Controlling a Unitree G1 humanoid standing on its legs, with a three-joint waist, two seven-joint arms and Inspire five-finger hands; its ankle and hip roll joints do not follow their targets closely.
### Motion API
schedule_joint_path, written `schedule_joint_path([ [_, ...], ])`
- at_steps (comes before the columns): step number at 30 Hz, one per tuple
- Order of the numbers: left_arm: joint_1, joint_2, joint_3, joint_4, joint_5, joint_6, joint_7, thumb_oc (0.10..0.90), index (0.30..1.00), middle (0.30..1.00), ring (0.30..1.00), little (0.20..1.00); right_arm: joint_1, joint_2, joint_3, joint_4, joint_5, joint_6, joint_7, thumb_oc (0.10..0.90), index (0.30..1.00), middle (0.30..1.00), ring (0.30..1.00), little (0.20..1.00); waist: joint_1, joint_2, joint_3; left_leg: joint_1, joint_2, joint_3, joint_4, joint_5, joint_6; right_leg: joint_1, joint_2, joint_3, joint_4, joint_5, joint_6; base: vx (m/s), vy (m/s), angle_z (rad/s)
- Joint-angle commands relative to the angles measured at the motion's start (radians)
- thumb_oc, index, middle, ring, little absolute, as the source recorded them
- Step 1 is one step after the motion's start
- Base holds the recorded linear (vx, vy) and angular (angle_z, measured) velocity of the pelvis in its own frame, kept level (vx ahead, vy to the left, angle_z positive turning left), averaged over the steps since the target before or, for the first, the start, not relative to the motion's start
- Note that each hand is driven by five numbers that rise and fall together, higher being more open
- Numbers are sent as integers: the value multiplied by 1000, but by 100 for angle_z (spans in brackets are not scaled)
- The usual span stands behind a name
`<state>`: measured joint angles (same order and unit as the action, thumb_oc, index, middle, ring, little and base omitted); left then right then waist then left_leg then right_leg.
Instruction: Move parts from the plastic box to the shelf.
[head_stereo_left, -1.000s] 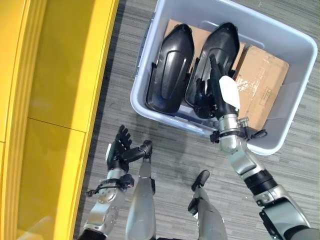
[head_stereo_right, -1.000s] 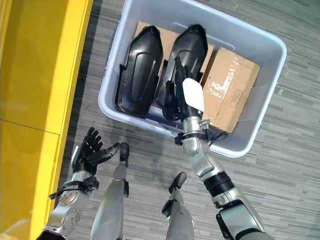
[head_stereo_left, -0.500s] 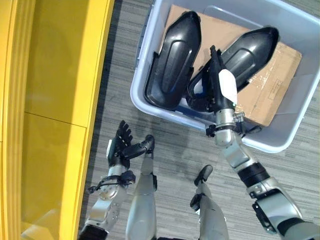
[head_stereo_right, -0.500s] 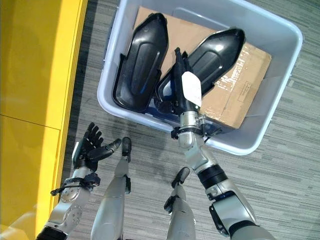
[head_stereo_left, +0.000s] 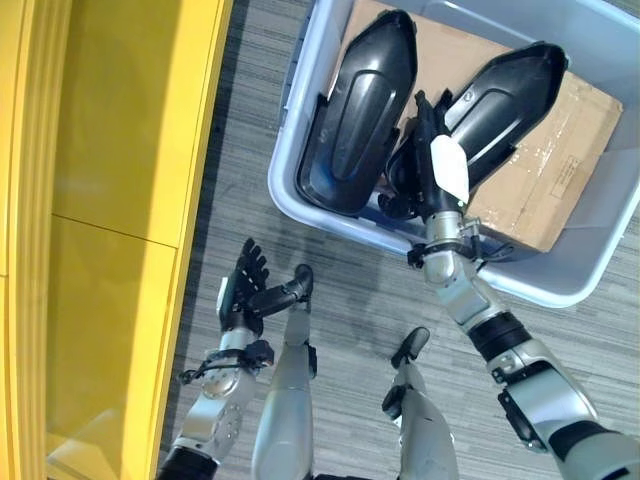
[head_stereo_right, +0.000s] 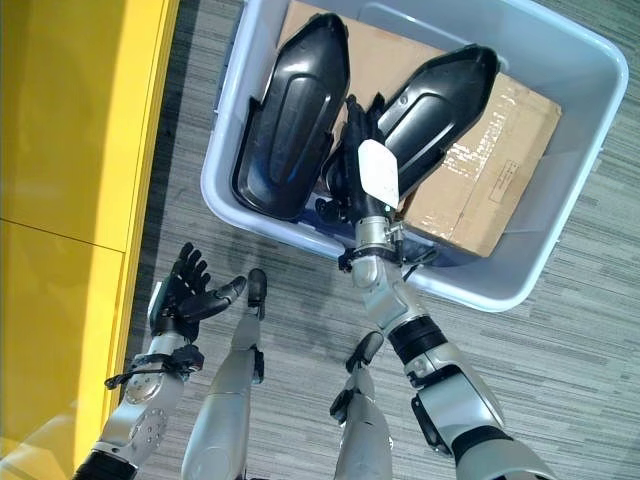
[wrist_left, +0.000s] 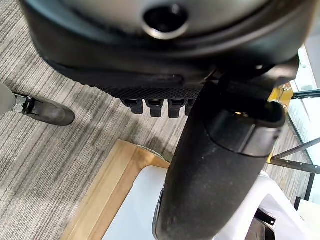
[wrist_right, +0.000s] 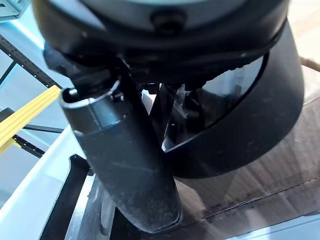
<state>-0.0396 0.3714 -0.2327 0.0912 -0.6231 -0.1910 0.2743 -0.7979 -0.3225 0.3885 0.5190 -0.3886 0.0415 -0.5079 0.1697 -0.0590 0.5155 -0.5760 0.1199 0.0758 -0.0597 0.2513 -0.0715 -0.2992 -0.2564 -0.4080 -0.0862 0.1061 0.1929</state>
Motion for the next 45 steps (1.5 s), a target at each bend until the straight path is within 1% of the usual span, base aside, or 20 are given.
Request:
schedule_joint_path([
  [1, 6, 21, -10, -89, 7, -73, -1, 900, 1000, 1000, 1000, 1000, -30, -40, 12, 52, 50, -9, 10, 900, 1000, 1000, 1000, 1000, 2, 29, 4, 67, 0, 4, -28, -57, 9, -24, -50, 69, 22, 121, 10, 0, 0, 0],
  [3, 7, 22, -12, -88, 5, -75, -3, 900, 1000, 1000, 1000, 1000, -37, -62, 9, 63, 29, 1, -1, 900, 1000, 1000, 1000, 1000, 1, 28, 4, 77, 1, 6, -28, -63, 8, -18, -48, 72, 21, 120, 11, 0, 0, 0],
  [10, -1, 22, -14, -81, 4, -74, -3, 900, 1000, 1000, 1000, 1000, -45, -80, 0, 79, 3, 20, -27, 900, 1000, 1000, 1000, 1000, -2, 27, 4, 80, 1, 10, -28, -61, 9, -23, -47, 74, 24, 120, 11, 0, 0, 0],
  [13, -8, 18, -9, -76, 11, -75, 1, 900, 1000, 1000, 1000, 1000, -39, -114, 3, 14, -110, 47, -52, 900, 1000, 1000, 1000, 1000, -8, 25, 4, 85, 3, 10, -28, -63, 7, -20, -48, 77, 21, 122, 12, 0, 0, 0],
  [14, -8, 18, -9, -76, 11, -75, 1, 900, 1000, 1000, 1000, 1000, -39, -115, 2, 13, -111, 48, -51, 900, 1000, 1000, 1000, 1000, -8, 25, 4, 85, 3, 10, -28, -63, 7, -20, -48, 77, 21, 122, 12, 0, 0, 0],
  [19, -15, 19, -3, -76, 24, -81, 5, 900, 1000, 1000, 1000, 1000, -16, -139, -8, -88, -239, 71, -83, 900, 1000, 1000, 1000, 1000, -16, 24, 4, 92, 3, 13, -28, -65, 7, -17, -46, 82, 22, 119, 13, 0, 0, 0],
  [22, -17, 20, -2, -77, 27, -82, 9, 900, 1000, 1000, 1000, 1000, 0, -135, -15, -119, -261, 74, -96, 900, 1000, 1000, 1000, 1000, -18, 24, 4, 97, 3, 13, -28, -67, 8, -14, -44, 83, 23, 116, 12, -1, -1, -1],
  [30, -21, 11, -6, -68, 31, -83, 20, 900, 1000, 1000, 1000, 1000, 64, -103, -36, -168, -268, 69, -113, 900, 1000, 1000, 1000, 1000, -28, 21, 4, 108, 8, 19, -28, -68, 8, -8, -40, 87, 23, 112, 10, 0, 0, 0],
  [38, -17, 14, -4, -57, 41, -80, 21, 900, 1000, 1000, 1000, 1000, 96, -98, -33, -195, -277, 62, -114, 900, 1000, 1000, 1000, 1000, -35, 22, 4, 112, 8, 23, -28, -69, 7, -4, -41, 87, 22, 114, 13, 0, 0, 0],
  [45, -14, 13, 2, -47, 49, -79, 35, 900, 1000, 1000, 1000, 1000, 152, -88, -53, -287, -278, 43, -140, 900, 1000, 1000, 1000, 1000, -50, 20, 4, 114, 8, 27, -28, -72, 7, -8, -43, 92, 17, 116, 14, 0, 0, 0],
])
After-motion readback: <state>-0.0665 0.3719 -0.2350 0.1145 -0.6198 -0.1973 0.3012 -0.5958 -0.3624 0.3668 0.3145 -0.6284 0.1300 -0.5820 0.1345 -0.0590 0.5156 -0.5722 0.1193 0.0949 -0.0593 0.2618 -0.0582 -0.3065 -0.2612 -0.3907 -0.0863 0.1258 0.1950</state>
